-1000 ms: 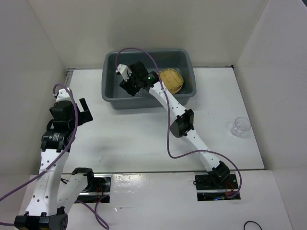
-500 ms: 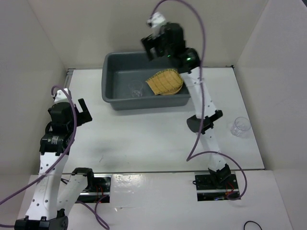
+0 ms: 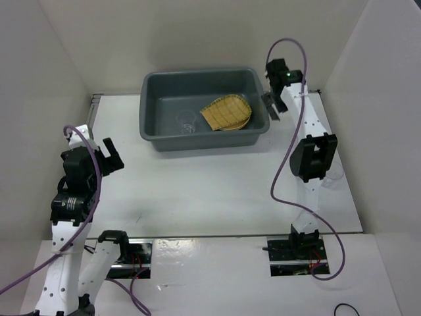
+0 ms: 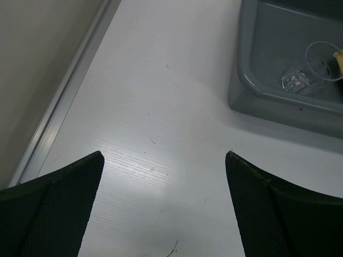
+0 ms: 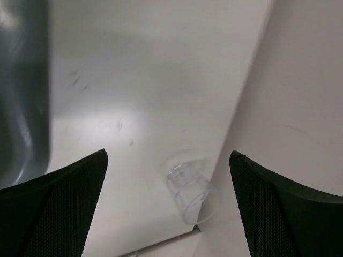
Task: Place the mixed dishes into the plastic bin
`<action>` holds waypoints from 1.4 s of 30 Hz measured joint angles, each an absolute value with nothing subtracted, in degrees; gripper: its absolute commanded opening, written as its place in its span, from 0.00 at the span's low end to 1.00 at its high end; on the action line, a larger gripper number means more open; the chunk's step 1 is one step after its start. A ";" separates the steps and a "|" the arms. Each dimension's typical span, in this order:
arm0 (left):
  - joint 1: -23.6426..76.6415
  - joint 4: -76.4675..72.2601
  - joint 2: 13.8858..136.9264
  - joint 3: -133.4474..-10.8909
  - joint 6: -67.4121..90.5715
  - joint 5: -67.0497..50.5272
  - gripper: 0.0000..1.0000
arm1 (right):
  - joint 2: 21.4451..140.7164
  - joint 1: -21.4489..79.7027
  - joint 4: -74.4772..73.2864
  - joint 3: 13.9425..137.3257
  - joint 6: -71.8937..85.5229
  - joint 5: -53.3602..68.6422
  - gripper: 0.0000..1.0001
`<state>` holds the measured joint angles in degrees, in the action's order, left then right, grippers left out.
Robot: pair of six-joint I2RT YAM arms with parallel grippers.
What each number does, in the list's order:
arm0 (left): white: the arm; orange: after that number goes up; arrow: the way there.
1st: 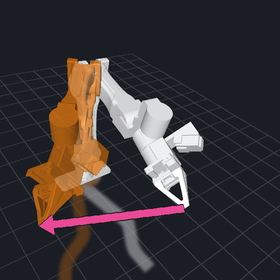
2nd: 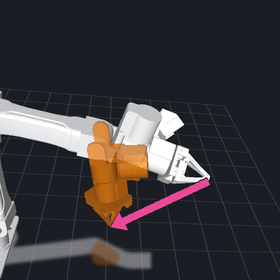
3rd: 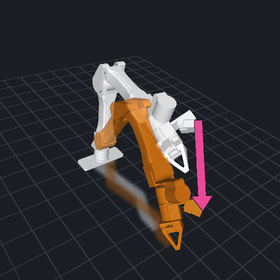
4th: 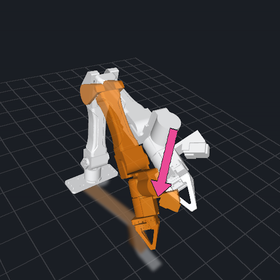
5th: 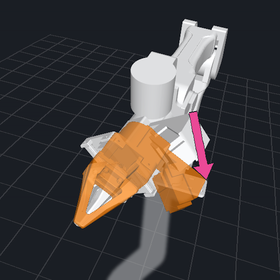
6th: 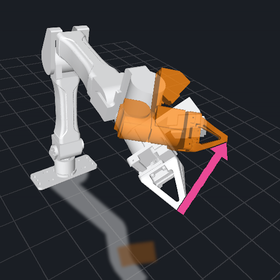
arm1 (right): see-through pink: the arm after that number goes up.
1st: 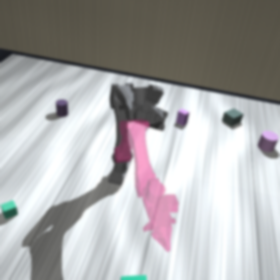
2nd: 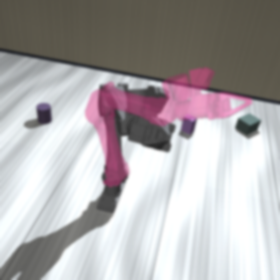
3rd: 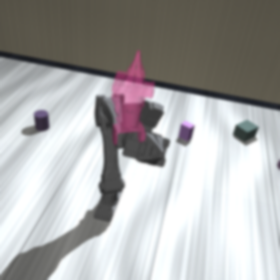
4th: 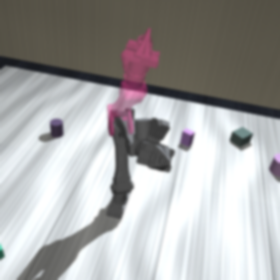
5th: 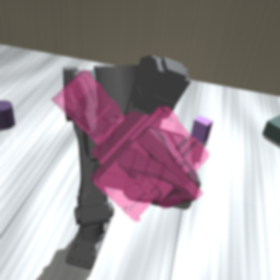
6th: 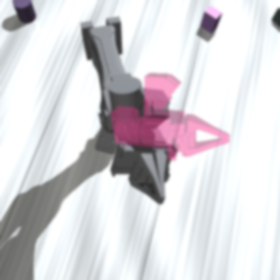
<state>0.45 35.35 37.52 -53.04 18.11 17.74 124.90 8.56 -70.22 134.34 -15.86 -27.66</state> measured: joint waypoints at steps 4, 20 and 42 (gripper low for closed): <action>0.45 35.35 36.93 -53.04 18.09 17.74 1.00 | 114.24 10.39 -69.65 109.91 -15.62 -21.52 0.98; 0.45 35.14 32.64 -52.86 17.98 16.82 1.00 | 81.65 9.15 -54.54 72.66 -17.39 -26.17 0.98; 0.45 35.11 36.23 -52.62 17.96 16.64 1.00 | 80.93 -5.52 -35.46 52.14 -24.27 -18.87 0.98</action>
